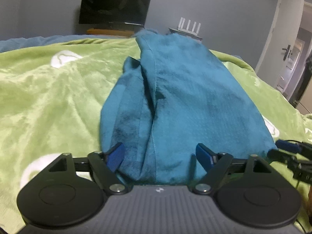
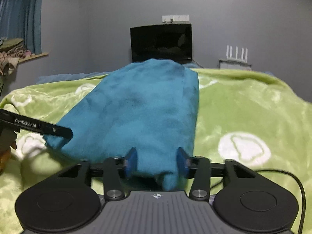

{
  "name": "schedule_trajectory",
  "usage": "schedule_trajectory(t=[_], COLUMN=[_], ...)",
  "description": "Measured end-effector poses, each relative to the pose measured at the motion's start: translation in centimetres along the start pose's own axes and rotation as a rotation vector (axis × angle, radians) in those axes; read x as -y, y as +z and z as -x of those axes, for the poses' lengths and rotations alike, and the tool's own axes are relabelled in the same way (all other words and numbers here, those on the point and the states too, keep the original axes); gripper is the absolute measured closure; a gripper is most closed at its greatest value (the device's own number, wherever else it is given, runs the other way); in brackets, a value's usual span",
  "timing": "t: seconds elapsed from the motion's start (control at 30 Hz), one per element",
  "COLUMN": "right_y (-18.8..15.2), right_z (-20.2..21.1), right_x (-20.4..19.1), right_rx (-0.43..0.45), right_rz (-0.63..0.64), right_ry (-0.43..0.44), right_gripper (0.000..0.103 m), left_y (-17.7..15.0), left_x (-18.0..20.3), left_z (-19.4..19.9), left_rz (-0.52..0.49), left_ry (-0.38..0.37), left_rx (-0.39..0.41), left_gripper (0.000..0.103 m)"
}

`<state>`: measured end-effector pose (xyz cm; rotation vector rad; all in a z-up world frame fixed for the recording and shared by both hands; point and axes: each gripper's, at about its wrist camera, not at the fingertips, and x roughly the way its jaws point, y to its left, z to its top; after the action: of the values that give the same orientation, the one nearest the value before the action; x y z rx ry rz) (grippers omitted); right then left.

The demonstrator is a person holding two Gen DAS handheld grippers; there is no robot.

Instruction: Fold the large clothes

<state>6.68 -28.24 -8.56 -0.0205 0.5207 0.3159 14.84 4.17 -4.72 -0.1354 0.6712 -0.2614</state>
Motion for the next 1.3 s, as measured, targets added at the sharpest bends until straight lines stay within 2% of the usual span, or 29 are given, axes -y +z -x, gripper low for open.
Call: schedule_trajectory(t=[0.07,0.13,0.23,0.3,0.4,0.8,1.3], right_y=[-0.6,-1.0,-2.2,-3.1,-4.0,-5.0,-5.0], right_z=[0.7,1.1,0.9,0.8,0.3,0.6,0.7], right_x=[-0.3,-0.4,-1.4,-2.3,-3.7,-3.9,-4.1], right_rx=[-0.008,-0.031,-0.097,-0.113,-0.129,-0.121,-0.119], right_rz=[0.007,-0.009,-0.038,0.006,0.080,0.105,0.115], right_ry=[-0.001,0.013,0.013,0.001,-0.033,-0.062,-0.065], right_gripper=[0.046,0.035,0.023,0.019,0.012,0.005,0.002], left_y=[-0.5,-1.4,-2.8,-3.6,-4.6,-5.6,-5.5], left_x=[0.4,1.1,2.5,3.6,4.6,4.7,4.7], left_z=[1.0,1.9,2.7,2.9,3.3,3.4,3.3], left_rz=[-0.014,-0.044,-0.120,-0.184,-0.251,-0.286,-0.289], left_ry=[0.000,0.005,0.023,0.053,0.079,0.139,0.134], left_rx=[0.007,0.003,-0.018,-0.026,-0.005,-0.006,-0.011], left_gripper=[0.021,0.016,0.015,0.014,0.008,0.005,0.005])
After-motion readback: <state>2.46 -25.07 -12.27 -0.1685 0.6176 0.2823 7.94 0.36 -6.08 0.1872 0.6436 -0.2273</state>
